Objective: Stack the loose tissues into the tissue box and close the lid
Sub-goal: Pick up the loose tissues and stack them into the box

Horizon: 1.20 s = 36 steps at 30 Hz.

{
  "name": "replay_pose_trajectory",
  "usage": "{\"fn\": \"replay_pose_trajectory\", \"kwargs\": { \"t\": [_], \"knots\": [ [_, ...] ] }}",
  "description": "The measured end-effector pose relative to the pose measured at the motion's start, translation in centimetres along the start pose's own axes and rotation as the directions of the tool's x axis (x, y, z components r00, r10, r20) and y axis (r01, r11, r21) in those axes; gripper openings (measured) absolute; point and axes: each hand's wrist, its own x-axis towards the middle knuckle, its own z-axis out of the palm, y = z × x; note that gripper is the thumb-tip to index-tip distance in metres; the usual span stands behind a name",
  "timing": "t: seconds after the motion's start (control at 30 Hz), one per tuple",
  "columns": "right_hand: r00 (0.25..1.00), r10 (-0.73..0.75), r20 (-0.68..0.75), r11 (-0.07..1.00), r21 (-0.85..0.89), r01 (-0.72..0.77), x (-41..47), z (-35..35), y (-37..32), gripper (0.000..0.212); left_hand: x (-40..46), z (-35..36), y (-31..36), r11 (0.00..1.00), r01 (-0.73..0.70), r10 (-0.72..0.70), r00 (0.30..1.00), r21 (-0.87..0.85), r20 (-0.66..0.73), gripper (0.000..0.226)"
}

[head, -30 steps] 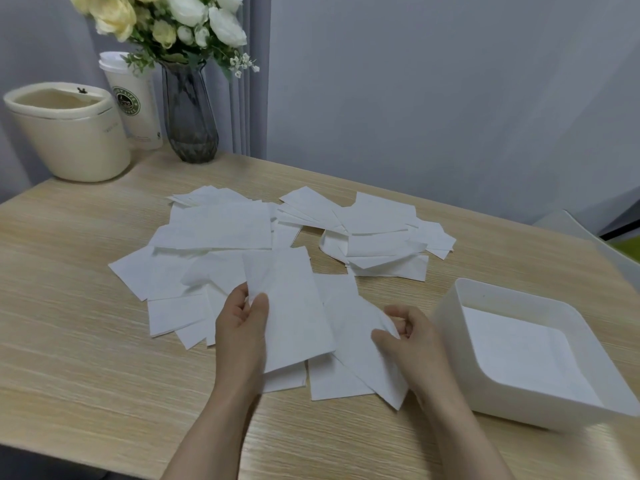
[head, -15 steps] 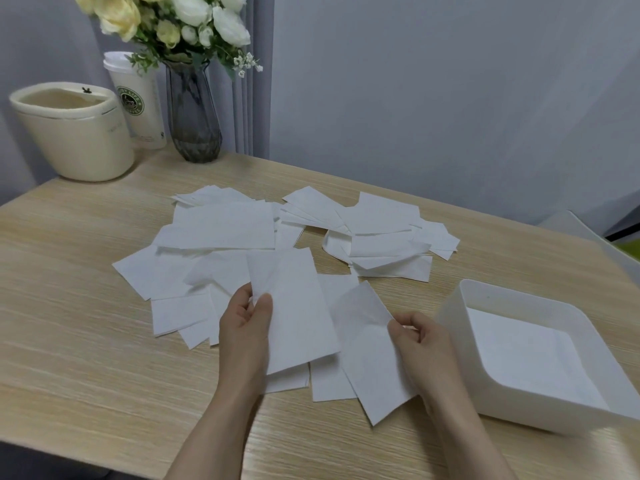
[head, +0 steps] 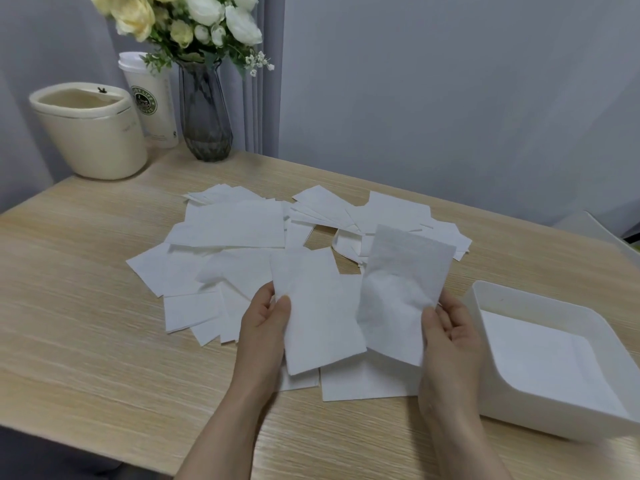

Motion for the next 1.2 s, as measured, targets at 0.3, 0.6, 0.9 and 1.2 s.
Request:
{"fn": "replay_pose_trajectory", "kwargs": {
  "t": [0.3, 0.6, 0.9, 1.2],
  "knots": [
    [0.979, 0.138, 0.149, 0.974, 0.160, -0.162, -0.7, 1.1, -1.0, 0.016, 0.0, 0.1, 0.1, 1.000, 0.001, -0.001, 1.000, 0.013, 0.019, 0.025],
    [0.919, 0.288, 0.269, 0.956, -0.138, -0.259, -2.6, 3.5, 1.3, 0.007, -0.2, 0.2, 0.5, 0.999, 0.041, -0.041, 0.998, -0.021, 0.042, 0.017],
    [0.942, 0.209, 0.263, 0.968, -0.194, -0.160, -2.7, 3.7, 1.1, 0.006, -0.2, 0.2, 0.6, 0.997, 0.044, -0.041, 0.998, -0.059, 0.054, 0.021],
    [0.942, 0.175, 0.287, 0.975, -0.182, -0.126, -2.8, 3.9, 1.0, 0.008, -0.2, 0.2, 0.6, 0.997, 0.040, -0.036, 0.997, -0.063, 0.063, 0.022]
  ]
}}
